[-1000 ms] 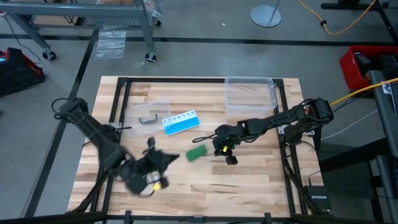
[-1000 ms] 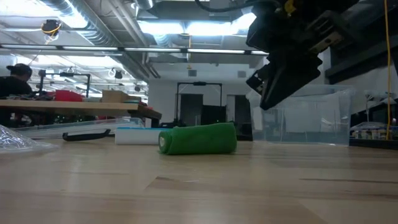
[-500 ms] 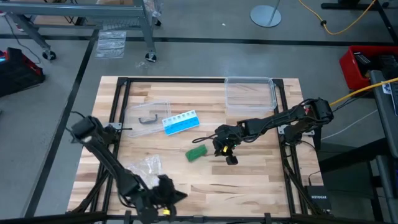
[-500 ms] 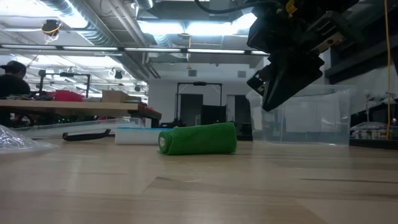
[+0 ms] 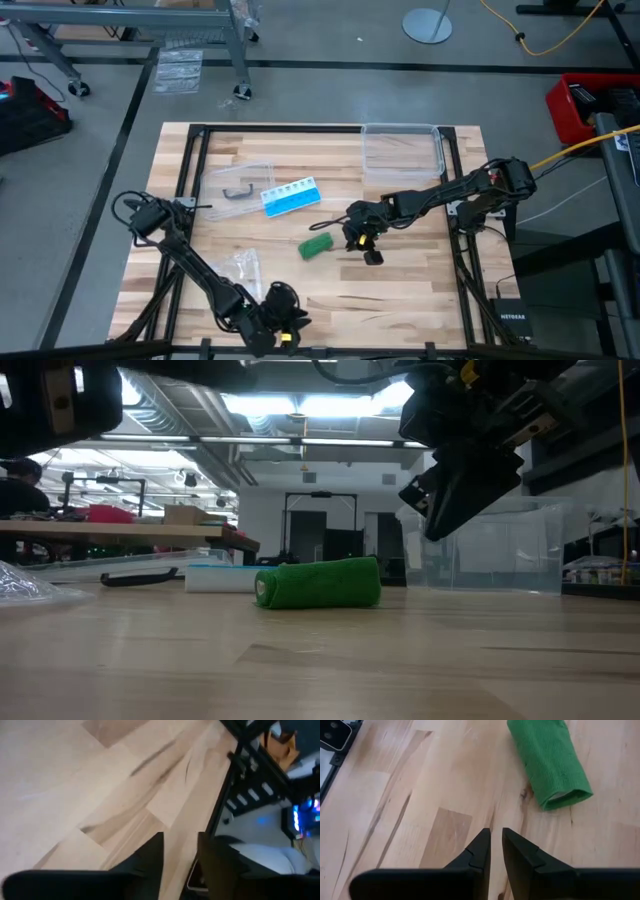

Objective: Roll bandage
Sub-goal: Open the transparent zip bag

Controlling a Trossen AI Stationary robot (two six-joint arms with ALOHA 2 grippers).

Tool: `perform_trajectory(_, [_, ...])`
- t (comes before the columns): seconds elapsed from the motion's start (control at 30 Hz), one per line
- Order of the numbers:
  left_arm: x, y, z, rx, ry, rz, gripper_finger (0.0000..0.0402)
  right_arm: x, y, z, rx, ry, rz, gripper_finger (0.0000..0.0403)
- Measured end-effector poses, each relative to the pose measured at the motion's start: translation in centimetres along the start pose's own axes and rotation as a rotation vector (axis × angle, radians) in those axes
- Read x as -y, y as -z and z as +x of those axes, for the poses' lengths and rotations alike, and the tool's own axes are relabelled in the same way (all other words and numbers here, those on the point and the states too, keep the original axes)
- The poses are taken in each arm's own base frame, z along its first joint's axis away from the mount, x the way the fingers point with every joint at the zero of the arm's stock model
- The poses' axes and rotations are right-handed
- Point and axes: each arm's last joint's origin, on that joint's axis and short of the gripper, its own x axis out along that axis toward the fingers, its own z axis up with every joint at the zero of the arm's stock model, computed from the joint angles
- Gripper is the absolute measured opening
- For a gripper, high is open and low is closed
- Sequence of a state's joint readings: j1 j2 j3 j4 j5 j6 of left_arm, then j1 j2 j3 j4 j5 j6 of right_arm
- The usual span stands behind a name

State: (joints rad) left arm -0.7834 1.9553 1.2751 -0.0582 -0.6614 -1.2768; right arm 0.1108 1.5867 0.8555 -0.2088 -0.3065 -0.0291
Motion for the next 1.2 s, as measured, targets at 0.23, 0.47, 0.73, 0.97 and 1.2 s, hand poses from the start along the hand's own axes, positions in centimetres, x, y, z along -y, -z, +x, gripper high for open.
perform_trajectory(0.23, [-0.6,-0.5,0.8,-0.16,0.003,0.098,0.013,0.0,0.2,0.0,-0.02,0.004,0.001,0.0053])
perform_trajectory(0.47, [-0.5,-1.1,-0.9,-0.351,-0.069,0.139,0.0078,0.0,0.3,0.0,-0.031,0.007,0.004,0.0053])
perform_trajectory(0.73, [1.7,-3.4,-4.1,-0.631,-0.271,0.1,0.0007,0.0,0.3,0.0,-0.031,0.007,0.004,0.0053])
perform_trajectory(0.97, [1.4,-4.1,-5.8,-0.75,-0.431,0.069,0.0002,0.0,0.3,0.0,-0.031,0.007,0.004,0.0053])
perform_trajectory(1.2, [-0.4,-3.3,-7.6,-0.836,-0.715,0.074,0.0001,0.0,0.3,0.0,-0.034,0.007,0.005,0.0053])
